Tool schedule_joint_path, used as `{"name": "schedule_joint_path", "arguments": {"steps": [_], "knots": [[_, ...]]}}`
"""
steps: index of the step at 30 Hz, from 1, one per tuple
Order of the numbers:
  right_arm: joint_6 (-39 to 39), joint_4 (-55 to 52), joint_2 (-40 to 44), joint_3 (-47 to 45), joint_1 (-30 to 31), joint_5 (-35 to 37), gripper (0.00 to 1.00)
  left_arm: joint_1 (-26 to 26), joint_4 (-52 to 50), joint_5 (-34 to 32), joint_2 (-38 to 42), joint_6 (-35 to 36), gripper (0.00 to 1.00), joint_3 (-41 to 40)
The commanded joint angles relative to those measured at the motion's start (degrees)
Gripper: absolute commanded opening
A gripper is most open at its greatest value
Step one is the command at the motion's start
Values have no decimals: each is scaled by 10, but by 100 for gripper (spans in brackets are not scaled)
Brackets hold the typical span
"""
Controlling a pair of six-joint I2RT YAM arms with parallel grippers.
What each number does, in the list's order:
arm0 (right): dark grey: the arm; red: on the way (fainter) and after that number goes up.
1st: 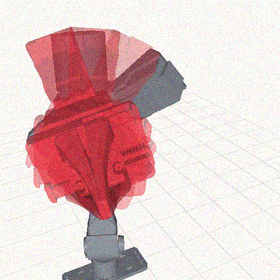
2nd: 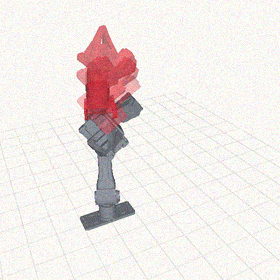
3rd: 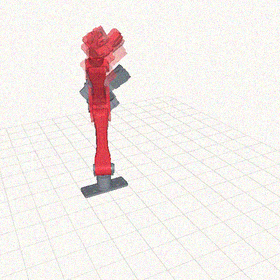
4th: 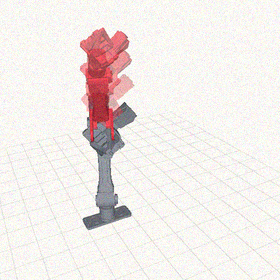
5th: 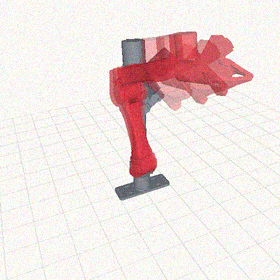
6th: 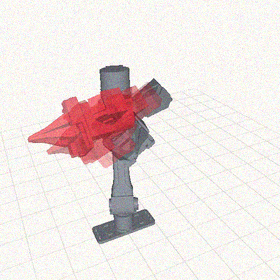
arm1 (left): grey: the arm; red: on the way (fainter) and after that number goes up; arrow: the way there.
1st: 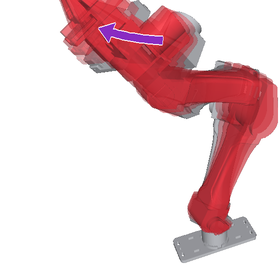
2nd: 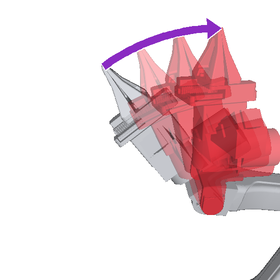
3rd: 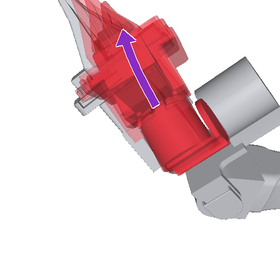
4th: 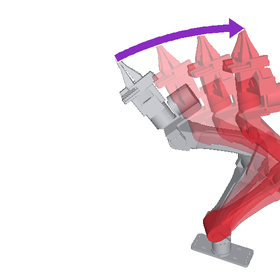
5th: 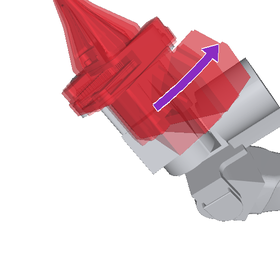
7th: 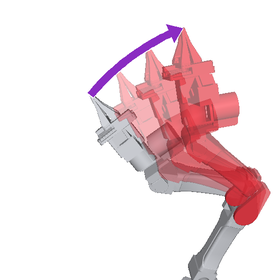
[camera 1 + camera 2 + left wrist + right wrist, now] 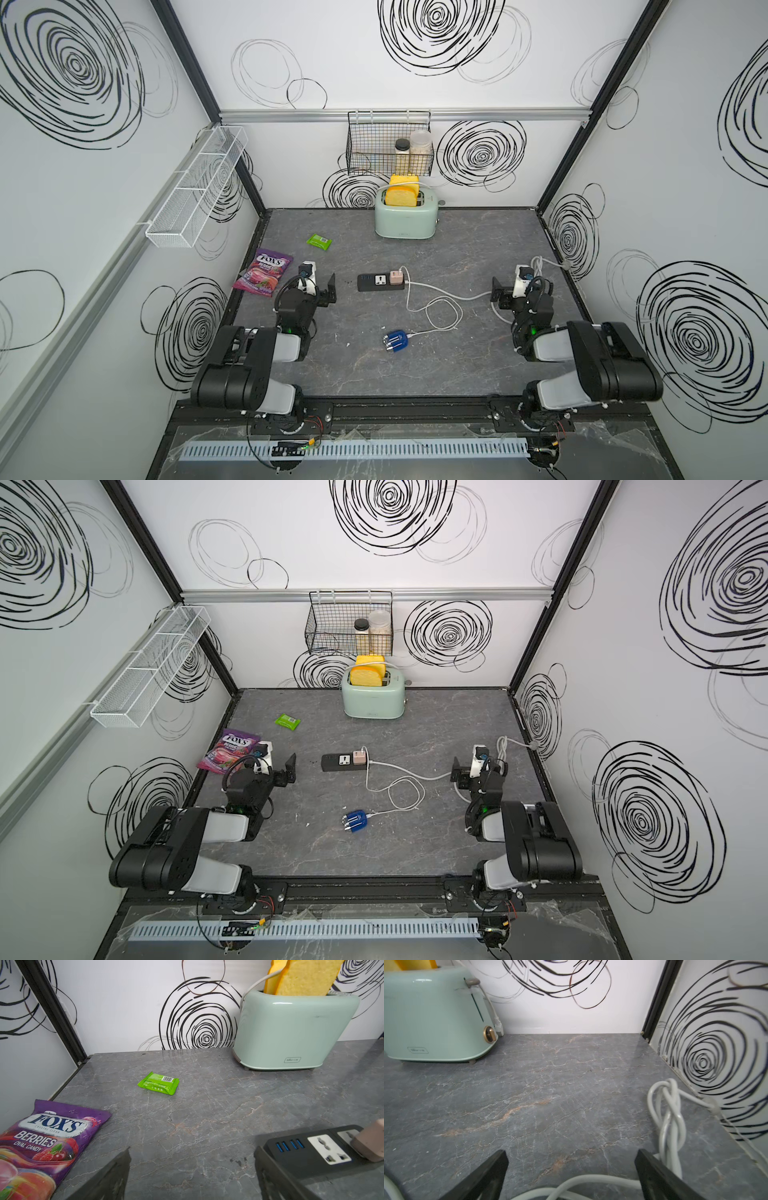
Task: Charge the electric shaver
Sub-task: Reset both arms
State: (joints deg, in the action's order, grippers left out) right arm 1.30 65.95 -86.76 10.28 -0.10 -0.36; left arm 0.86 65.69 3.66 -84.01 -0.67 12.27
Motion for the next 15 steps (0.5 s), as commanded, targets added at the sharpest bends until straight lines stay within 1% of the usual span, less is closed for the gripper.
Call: {"name": "schedule_joint_path", "arguments": {"steps": [1,2,3,4,5,6,9,15], "knots": [[7,-34,22,43,-2,-6,98,-1,71,6,0,7,97,-1],[6,-19,12,47,-2,2,98,1,73,2,-1,7,97,-2],[-5,25,5,31,-2,-2,98,0,74,5,-1,7,97,-2],[-7,30,8,25,0,-1,98,0,72,4,0,7,97,-1],[1,3,16,32,3,13,98,0,74,4,-2,7,97,-2],[7,-22,17,43,2,11,98,0,73,4,-1,7,97,-1],[0,-18,16,42,-4,-19,98,0,73,4,-1,7,97,-1],[2,-24,9,50,-10,-32,98,0,73,4,-2,7,97,-1]]}}
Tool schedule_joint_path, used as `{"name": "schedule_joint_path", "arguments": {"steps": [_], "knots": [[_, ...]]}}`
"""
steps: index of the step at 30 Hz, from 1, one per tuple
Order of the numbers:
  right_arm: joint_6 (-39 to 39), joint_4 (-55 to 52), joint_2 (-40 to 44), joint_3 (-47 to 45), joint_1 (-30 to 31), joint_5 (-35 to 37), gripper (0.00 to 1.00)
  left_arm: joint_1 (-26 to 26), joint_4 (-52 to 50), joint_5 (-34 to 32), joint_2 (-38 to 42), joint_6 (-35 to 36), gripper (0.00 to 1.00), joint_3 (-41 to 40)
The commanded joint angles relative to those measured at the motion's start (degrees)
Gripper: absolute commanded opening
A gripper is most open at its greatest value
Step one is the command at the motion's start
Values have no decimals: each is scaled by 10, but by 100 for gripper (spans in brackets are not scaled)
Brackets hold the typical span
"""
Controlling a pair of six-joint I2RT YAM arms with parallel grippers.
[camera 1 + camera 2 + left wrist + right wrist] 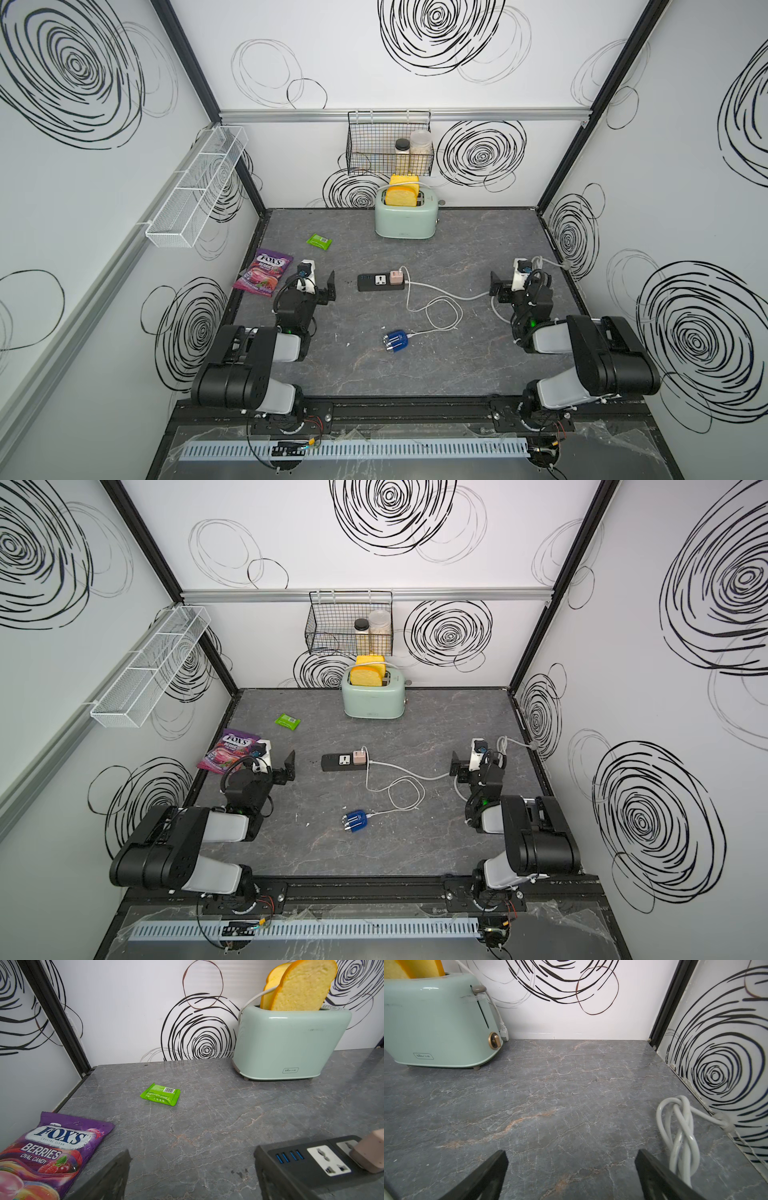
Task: Charge the electric shaver
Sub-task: Reset both arms
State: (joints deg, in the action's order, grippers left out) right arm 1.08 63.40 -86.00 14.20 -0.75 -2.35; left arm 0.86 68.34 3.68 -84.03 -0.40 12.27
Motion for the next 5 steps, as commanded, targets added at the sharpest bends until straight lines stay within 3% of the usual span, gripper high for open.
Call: {"name": "schedule_joint_path", "arguments": {"steps": [1,5], "knots": [[4,-1,2,11,-4,-12,98,0,46,3,-2,4,97,-1],[5,5,7,6,-3,-11,98,0,47,4,-1,4,97,-2]]}}
